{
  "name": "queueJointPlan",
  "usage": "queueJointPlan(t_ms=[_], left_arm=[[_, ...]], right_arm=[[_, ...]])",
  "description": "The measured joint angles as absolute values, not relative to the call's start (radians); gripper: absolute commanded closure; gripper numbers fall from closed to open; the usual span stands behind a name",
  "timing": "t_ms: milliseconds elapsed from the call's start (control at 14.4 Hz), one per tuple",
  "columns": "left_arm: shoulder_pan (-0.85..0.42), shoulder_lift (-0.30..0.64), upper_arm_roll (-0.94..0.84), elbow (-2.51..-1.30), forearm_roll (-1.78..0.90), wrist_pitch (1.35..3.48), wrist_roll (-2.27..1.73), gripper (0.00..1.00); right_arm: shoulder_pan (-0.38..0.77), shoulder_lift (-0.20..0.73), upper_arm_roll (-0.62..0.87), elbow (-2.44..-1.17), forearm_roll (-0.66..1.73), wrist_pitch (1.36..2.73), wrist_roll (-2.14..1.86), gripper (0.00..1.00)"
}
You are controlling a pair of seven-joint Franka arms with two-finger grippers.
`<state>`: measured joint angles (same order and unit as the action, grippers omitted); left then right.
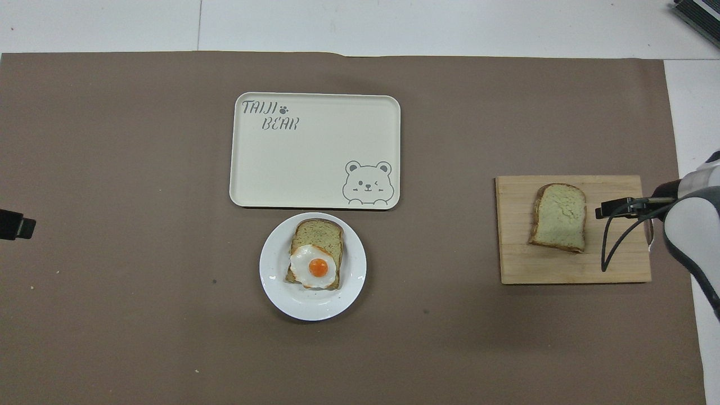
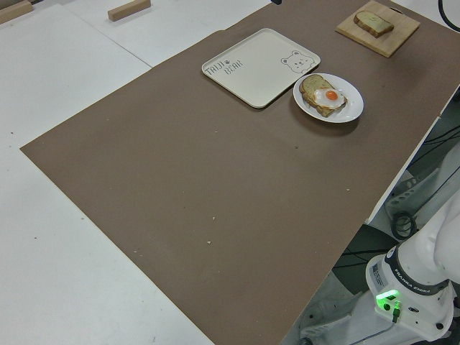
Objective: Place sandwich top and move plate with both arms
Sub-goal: 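Reach the right gripper to the bread slice on the cutting board, then close the right gripper on the bread slice edge and lift it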
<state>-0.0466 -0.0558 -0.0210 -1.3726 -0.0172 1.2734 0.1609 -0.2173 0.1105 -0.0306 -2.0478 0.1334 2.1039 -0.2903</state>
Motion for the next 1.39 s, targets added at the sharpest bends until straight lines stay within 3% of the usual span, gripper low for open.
queueJointPlan(t_ms=[487,904,1043,1183,1252,1391], left_arm=[[-0.047,-0.056,-0.022,-1.373,-0.018,1.273,0.160,0.00],[-0.047,-0.056,-0.024,-1.373,-0.019,1.273,0.160,0.00],[-0.047,-0.056,-0.029,-1.374,-0.025,1.273,0.160,0.00],[-0.047,-0.056,-0.032,-1.374,-0.026,1.273,0.159,0.00],[-0.047,-0.056,-0.033,-1.374,-0.026,1.273,0.159,0.00],[-0.047,-0.056,-0.033,-1.374,-0.026,1.273,0.159,0.00]], right_arm=[[-0.209,0.155,-0.031,-2.148,0.180,2.215,-0.290,0.00],[-0.209,0.168,-0.033,-2.166,0.209,2.224,-0.290,0.00],[-0.209,0.172,-0.033,-2.167,0.215,2.229,-0.290,0.04],[-0.209,0.176,-0.033,-2.168,0.217,2.241,-0.290,0.24],[-0.209,0.179,-0.032,-2.168,0.217,2.244,-0.290,0.41],[-0.209,0.181,-0.032,-2.167,0.220,2.249,-0.290,0.89]])
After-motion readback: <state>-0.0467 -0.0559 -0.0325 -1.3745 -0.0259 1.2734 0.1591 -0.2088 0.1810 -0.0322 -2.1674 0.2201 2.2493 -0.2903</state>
